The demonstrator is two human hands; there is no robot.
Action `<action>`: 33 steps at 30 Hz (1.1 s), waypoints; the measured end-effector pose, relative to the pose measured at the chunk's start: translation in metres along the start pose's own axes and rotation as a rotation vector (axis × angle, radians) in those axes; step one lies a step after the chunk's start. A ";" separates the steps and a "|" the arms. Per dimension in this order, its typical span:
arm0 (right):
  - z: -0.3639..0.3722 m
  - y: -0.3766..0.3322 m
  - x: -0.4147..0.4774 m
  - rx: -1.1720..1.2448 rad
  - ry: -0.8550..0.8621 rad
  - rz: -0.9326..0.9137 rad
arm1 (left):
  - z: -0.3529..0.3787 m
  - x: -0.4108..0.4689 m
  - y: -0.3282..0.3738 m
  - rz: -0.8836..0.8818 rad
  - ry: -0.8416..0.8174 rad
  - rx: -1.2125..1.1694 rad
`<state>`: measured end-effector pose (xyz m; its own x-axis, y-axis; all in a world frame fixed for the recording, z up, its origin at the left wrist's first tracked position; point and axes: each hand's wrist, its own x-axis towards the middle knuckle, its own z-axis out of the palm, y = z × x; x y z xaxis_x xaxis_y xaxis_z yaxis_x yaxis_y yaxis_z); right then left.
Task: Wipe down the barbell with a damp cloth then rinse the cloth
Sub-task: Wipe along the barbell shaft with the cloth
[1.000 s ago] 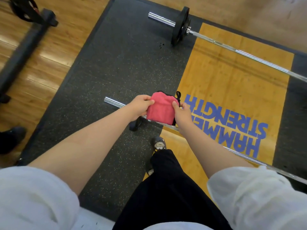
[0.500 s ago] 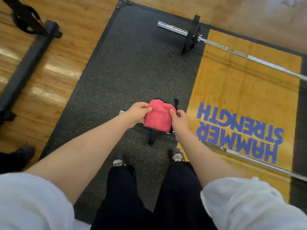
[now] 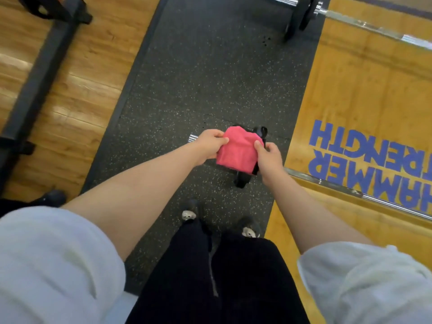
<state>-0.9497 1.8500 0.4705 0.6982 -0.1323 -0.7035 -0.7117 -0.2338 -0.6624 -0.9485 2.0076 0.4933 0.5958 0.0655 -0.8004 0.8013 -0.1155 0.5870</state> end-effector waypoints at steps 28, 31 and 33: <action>0.135 0.123 0.280 -1.714 -0.185 -0.377 | -0.001 0.349 -0.192 0.150 -0.065 0.121; 0.139 0.133 0.283 -1.742 -0.179 -0.361 | -0.002 0.353 -0.191 0.212 -0.060 0.157; 0.138 0.136 0.279 -1.748 -0.165 -0.360 | -0.001 0.353 -0.190 0.267 -0.042 0.226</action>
<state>-0.8623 1.9144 0.1492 0.6928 0.2128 -0.6890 0.4342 -0.8859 0.1629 -0.8906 2.0536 0.0990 0.7760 -0.0373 -0.6296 0.5827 -0.3397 0.7383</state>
